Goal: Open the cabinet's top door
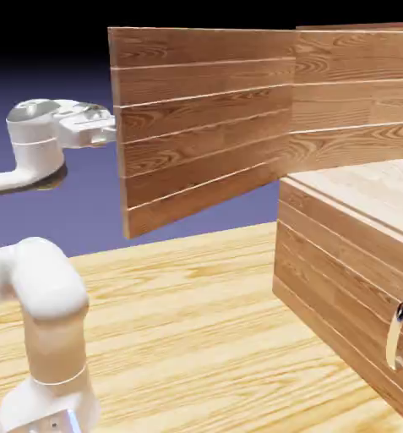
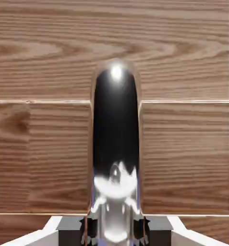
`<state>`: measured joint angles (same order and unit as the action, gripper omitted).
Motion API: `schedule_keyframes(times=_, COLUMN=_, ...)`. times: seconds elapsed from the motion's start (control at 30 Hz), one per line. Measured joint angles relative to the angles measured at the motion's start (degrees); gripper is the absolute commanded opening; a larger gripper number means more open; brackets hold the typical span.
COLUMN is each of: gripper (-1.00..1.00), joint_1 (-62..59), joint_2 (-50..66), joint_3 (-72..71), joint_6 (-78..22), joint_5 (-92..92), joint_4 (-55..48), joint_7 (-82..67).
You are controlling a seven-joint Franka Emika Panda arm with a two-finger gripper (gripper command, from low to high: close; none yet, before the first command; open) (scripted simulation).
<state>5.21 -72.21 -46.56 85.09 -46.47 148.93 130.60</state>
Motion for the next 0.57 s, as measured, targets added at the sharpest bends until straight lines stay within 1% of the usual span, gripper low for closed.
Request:
schedule_keyframes(times=0.27, gripper=-1.0, joint_1=-14.7, joint_2=5.4, joint_3=-13.7, joint_6=-13.1, joint_5=8.3, joint_4=-16.6, joint_7=0.0)
schedule_keyframes(times=0.57, gripper=-1.0, joint_1=-32.2, joint_2=6.5, joint_3=-24.6, joint_6=-25.4, joint_5=13.1, joint_4=-35.3, joint_7=-2.6)
